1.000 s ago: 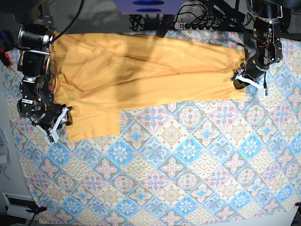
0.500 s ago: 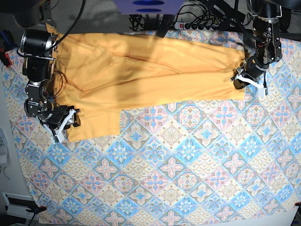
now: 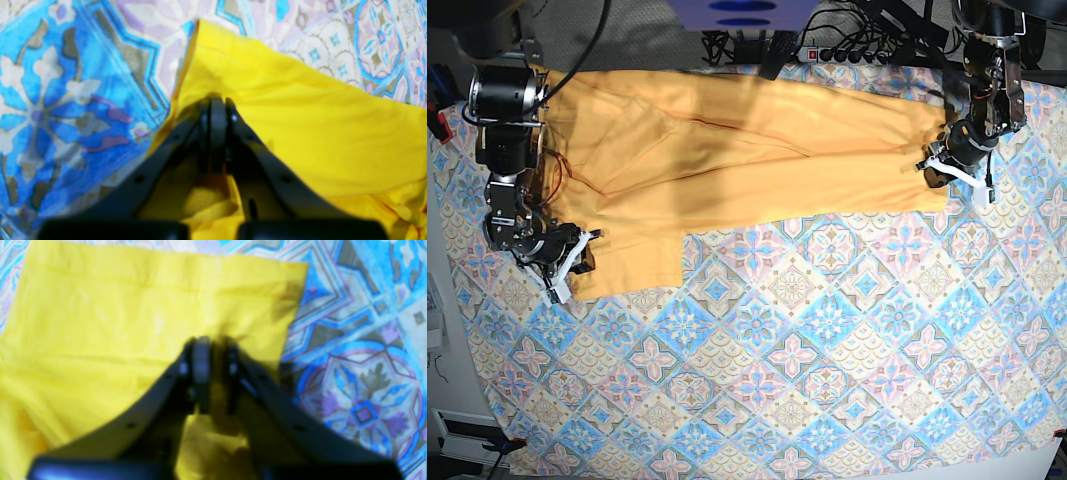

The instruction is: Fold the T-shirt properly

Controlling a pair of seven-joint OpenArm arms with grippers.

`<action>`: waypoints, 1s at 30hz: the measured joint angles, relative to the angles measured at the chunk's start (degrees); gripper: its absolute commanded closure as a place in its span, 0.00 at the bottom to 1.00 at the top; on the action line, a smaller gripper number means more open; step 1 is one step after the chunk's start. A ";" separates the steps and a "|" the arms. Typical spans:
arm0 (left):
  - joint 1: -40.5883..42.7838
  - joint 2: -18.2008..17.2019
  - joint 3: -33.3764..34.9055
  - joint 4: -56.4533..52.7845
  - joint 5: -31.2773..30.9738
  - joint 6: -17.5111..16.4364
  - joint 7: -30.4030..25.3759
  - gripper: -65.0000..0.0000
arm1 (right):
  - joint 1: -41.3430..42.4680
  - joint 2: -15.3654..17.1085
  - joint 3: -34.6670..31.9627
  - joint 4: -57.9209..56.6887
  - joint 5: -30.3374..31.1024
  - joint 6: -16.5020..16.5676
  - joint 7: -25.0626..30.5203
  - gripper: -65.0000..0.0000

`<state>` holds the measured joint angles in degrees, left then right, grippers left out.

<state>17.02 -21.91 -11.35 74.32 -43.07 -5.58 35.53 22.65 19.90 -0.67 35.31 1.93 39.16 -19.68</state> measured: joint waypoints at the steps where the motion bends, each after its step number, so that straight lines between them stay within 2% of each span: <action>1: -0.02 0.00 0.00 0.00 0.00 0.00 -0.02 0.98 | 0.00 0.00 0.02 0.00 0.04 -0.02 -0.44 0.94; 7: -0.07 0.00 0.00 0.00 0.00 0.00 0.02 0.98 | -4.68 -0.04 0.02 7.48 1.09 0.13 -3.63 0.97; 11: -0.04 0.02 0.00 0.00 0.00 0.00 0.07 0.98 | -7.74 -0.28 0.20 17.25 -0.63 0.70 -12.59 0.97; 12: -0.02 0.02 -0.02 0.00 0.00 -0.02 0.09 0.98 | -8.87 -0.37 0.11 19.78 -0.87 0.68 -13.31 0.97; 18: -0.15 0.00 0.02 0.00 0.02 0.00 0.26 0.98 | -12.09 -0.37 0.13 24.81 -0.76 1.05 -14.53 0.97; 21: -0.15 0.02 0.02 0.00 0.02 0.00 0.24 0.98 | -11.54 -0.39 0.42 26.23 -0.50 0.90 -13.11 0.97; 23: -0.15 0.02 0.02 0.00 0.00 0.00 0.26 0.98 | -11.21 -0.92 3.52 26.21 -0.15 1.16 -10.01 0.97; 26: -0.15 0.00 0.02 0.00 0.00 0.00 0.24 0.98 | -11.23 -0.68 8.50 25.33 -0.50 0.92 -8.33 0.88; 30: -0.15 0.00 0.02 0.00 0.02 0.04 0.22 0.98 | -10.86 -0.02 11.04 20.63 -1.07 0.50 -7.87 0.68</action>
<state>16.86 -21.91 -11.33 74.32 -43.05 -5.54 35.75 11.79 19.88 10.37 55.94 0.86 39.66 -27.55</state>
